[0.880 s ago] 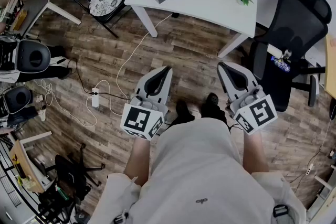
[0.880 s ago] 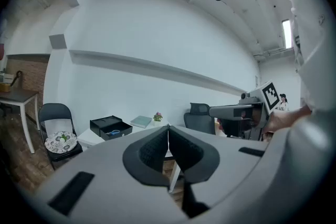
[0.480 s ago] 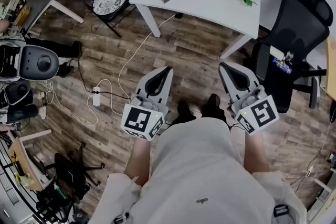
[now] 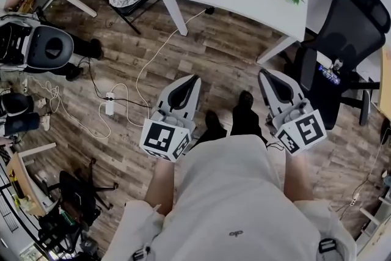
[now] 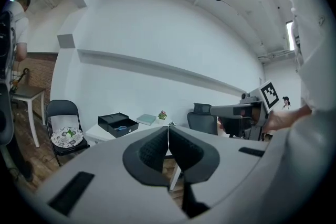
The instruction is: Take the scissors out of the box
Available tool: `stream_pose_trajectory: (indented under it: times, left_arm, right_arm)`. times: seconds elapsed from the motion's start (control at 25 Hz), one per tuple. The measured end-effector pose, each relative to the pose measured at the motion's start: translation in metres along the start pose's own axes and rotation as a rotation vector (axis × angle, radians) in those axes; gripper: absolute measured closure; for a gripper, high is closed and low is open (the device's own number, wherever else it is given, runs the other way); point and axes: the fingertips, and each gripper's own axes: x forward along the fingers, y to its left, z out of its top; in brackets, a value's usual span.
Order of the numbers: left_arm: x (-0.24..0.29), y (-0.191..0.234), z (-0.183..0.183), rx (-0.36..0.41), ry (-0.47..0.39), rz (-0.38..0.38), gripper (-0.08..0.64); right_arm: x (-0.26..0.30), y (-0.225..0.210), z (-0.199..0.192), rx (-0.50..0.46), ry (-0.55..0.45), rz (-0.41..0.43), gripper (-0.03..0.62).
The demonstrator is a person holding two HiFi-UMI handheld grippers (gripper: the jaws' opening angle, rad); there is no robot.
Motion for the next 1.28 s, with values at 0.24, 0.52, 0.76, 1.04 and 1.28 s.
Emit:
stream_pose_trajectory:
  times: [0.24,0.52,0.76,1.04,1.28]
  left_arm:
    - [0.006,0.009,-0.007,-0.017,0.018,0.019,0.538]
    - [0.04,0.02,-0.004,-0.022,0.031,0.033,0.537]
    - [0.082,0.038,0.007,-0.015,0.051,0.028,0.537]
    - [0.137,0.053,0.032,0.01,0.048,0.044,0.498]
    - [0.17,0.064,0.051,0.026,0.042,0.088,0.466]
  right_arm:
    - [0.012,-0.001,-0.004,0.006,0.015,0.031,0.584]
    - [0.035,-0.034,-0.003,0.01,0.037,0.059,0.572]
    - [0.069,-0.068,0.008,-0.012,0.049,0.098,0.534]
    - [0.108,-0.115,0.028,-0.017,0.048,0.145,0.477]
    - [0.13,-0.147,0.042,-0.027,0.039,0.194,0.437]
